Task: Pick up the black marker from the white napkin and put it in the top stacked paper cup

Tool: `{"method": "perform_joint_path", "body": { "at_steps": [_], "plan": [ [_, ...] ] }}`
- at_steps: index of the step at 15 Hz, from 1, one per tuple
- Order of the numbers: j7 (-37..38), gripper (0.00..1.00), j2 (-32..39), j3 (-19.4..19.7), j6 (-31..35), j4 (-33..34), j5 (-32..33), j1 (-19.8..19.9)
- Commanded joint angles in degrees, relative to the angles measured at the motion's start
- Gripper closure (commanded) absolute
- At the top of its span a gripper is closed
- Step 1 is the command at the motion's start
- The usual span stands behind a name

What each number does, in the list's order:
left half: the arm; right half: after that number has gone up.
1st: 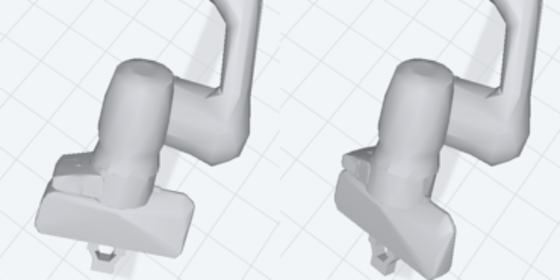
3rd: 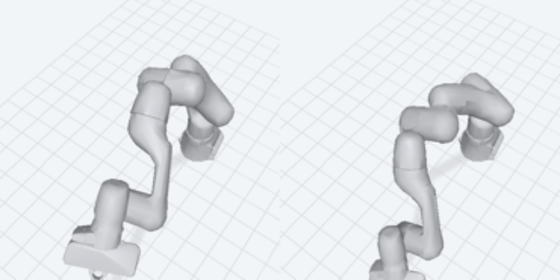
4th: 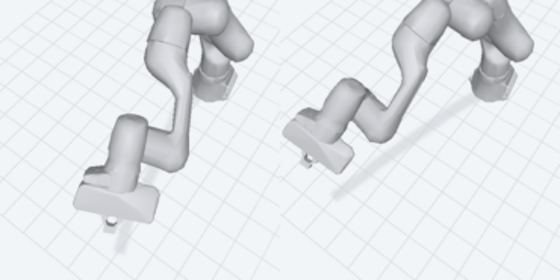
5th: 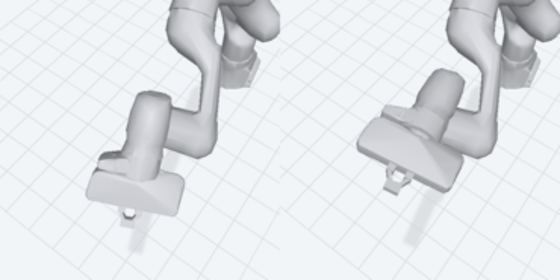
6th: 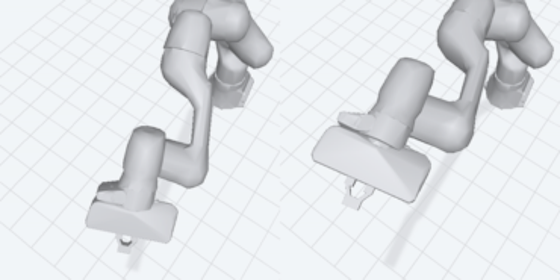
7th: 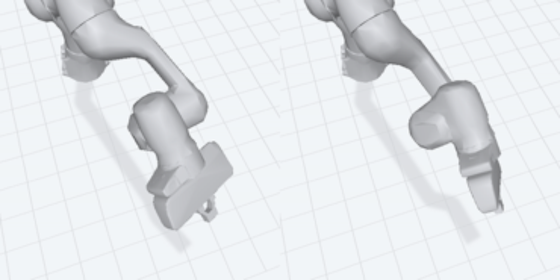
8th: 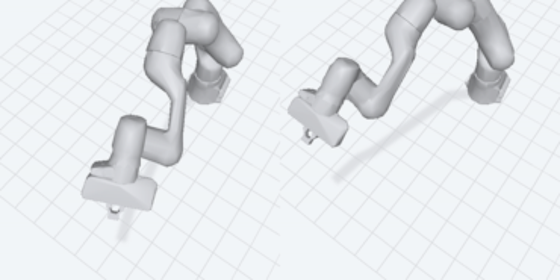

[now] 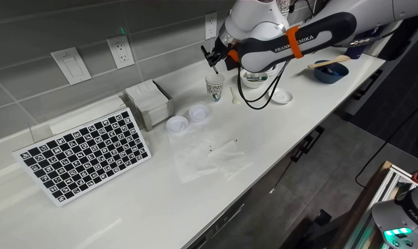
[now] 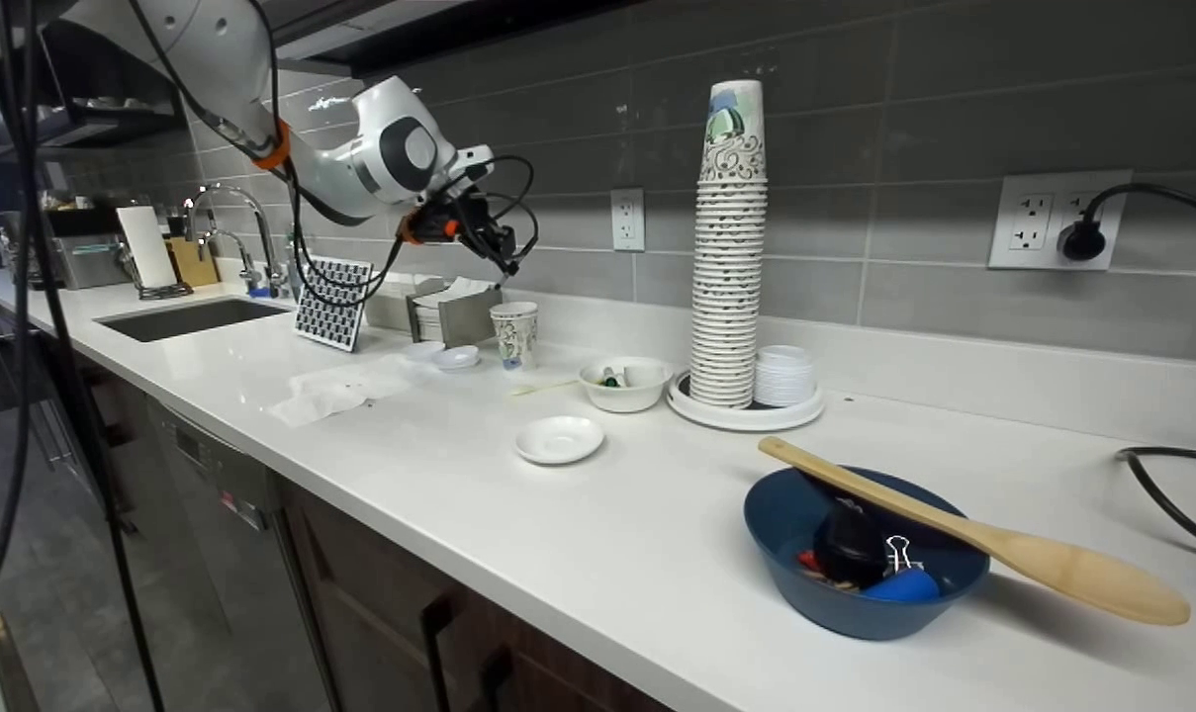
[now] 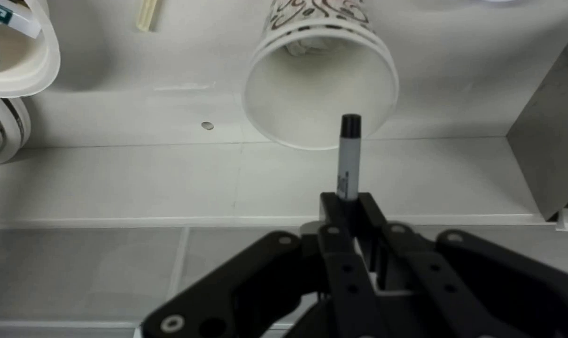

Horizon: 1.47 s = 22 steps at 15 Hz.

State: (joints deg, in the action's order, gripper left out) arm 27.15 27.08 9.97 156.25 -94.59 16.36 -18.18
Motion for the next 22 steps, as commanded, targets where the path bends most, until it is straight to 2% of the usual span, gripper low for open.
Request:
{"method": "perform_joint_path", "body": {
  "at_steps": [1,6,7,9,14,17,18,19,22],
  "plan": [
    [4.2,0.97,0.9,2.4,2.6,0.3,2.1,-1.1],
    [3.9,0.97,1.4,3.1,1.4,0.2,2.1,-1.6],
    [4.0,0.63,1.5,3.0,1.2,0.3,1.8,-1.7],
    [4.1,0.57,1.6,3.0,1.1,0.4,1.6,-1.8],
    [4.8,0.22,1.2,3.5,0.2,0.5,1.7,-2.0],
    [3.4,0.02,-0.6,3.0,-5.6,0.4,0.9,-1.1],
    [3.0,0.00,-1.8,3.2,-9.5,0.1,1.5,-1.0],
    [-0.1,0.00,-3.4,1.7,-12.4,-0.9,1.1,0.4],
    [-12.9,0.00,-9.6,-3.7,-13.8,-6.8,-1.2,5.4]
  ]
}}
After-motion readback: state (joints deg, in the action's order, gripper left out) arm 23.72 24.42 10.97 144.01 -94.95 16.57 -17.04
